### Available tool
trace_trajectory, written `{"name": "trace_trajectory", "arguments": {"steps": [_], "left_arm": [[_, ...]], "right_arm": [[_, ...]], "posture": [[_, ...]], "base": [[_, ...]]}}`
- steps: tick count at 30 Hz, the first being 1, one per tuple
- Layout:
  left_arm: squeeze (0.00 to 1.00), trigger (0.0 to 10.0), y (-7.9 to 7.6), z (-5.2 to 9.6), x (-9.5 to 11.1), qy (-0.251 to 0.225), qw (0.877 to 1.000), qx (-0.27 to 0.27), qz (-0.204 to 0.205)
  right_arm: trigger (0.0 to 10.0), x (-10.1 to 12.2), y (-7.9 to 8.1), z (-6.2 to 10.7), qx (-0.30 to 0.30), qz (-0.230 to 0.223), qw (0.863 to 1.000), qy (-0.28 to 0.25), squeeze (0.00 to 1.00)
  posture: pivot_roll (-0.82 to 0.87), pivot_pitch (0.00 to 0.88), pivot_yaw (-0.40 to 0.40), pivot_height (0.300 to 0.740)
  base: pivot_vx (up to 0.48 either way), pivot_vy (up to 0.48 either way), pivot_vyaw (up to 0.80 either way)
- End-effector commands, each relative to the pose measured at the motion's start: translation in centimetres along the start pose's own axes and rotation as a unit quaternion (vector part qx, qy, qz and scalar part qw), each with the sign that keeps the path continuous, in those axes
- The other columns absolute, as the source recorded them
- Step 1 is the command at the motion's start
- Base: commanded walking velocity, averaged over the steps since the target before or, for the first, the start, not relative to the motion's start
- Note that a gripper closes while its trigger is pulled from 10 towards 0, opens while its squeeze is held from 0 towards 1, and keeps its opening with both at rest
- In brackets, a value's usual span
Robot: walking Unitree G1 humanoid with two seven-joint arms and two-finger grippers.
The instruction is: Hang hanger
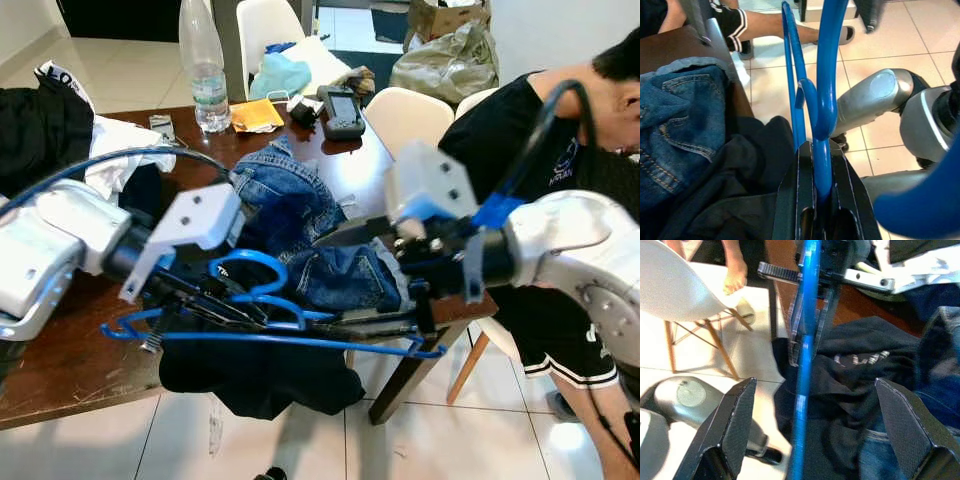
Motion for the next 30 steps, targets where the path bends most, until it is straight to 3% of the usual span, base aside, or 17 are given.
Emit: {"name": "trace_trajectory", "arguments": {"steps": [1, 10, 19, 20, 23, 24, 25, 26, 30], "left_arm": [[0.0, 10.0, 0.4, -0.6, 0.1, 0.002, 1.0, 0.006, -0.017], [0.0, 10.0, 1.6, -1.1, 0.2, 0.001, 0.999, 0.034, -0.033], [0.0, 10.0, 1.5, -1.6, 0.4, -0.01, 0.998, 0.034, -0.042], [0.0, 10.0, 1.5, -1.7, 0.4, -0.01, 0.998, 0.033, -0.043], [0.0, 10.0, 1.5, -1.7, 0.4, -0.009, 0.998, 0.032, -0.045], [0.0, 10.0, 1.4, -1.7, 0.4, -0.009, 0.998, 0.031, -0.046], [0.0, 10.0, 1.4, -1.7, 0.4, -0.009, 0.998, 0.031, -0.046], [0.0, 10.0, 1.4, -1.7, 0.4, -0.009, 0.998, 0.03, -0.047], [0.0, 10.0, 1.4, -1.7, 0.4, -0.009, 0.998, 0.028, -0.049]], "right_arm": [[10.0, -0.1, 0.8, -0.6, 0.013, -0.005, 1.0, 0.007, 0.0], [10.0, -0.9, 1.3, -2.1, 0.016, -0.037, 0.999, 0.011, 0.0], [10.0, -1.8, -1.3, -3.7, -0.075, -0.081, 0.994, -0.01, 0.0], [7.4, -1.8, -1.5, -3.7, -0.08, -0.084, 0.993, -0.013, 0.0], [7.4, -1.7, -1.6, -3.8, -0.086, -0.086, 0.992, -0.016, 0.0], [2.4, -1.7, -1.7, -3.8, -0.089, -0.088, 0.992, -0.018, 0.0], [2.4, -1.7, -1.7, -3.8, -0.089, -0.088, 0.992, -0.018, 0.0], [0.0, -1.7, -1.7, -3.7, -0.091, -0.087, 0.992, -0.019, 0.0], [0.0, -1.6, -1.7, -3.7, -0.091, -0.085, 0.992, -0.019, 0.0]], "posture": [[0.09, 0.131, 0.003, 0.74], [0.08, 0.132, 0.006, 0.74], [0.08, 0.133, 0.008, 0.74], [0.08, 0.136, 0.011, 0.74], [0.08, 0.136, 0.011, 0.74], [0.08, 0.136, 0.011, 0.74], [0.08, 0.136, 0.011, 0.74], [0.08, 0.136, 0.011, 0.74], [0.08, 0.134, 0.01, 0.74]], "base": [[0.0, 0.0, 0.0], [0.0, 0.0, 0.0], [0.0, 0.0, 0.0], [0.0, 0.0, 0.0], [0.0, 0.0, 0.0], [0.0, 0.0, 0.0], [0.0, 0.0, 0.0], [0.0, 0.0, 0.0], [0.0, 0.0, 0.0]]}}
Point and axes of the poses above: a point about 5 cm out from each wrist's last joint towards the gripper, its own z axis pointing back from the gripper into the wrist, its own x axis along the axis of the wrist's last joint, y = z × x, the point moved 5 cm from there along -z, pointing out of the wrist towards the gripper, and after that the axes turned 12 degrees about -z, right-handed, at the moved point
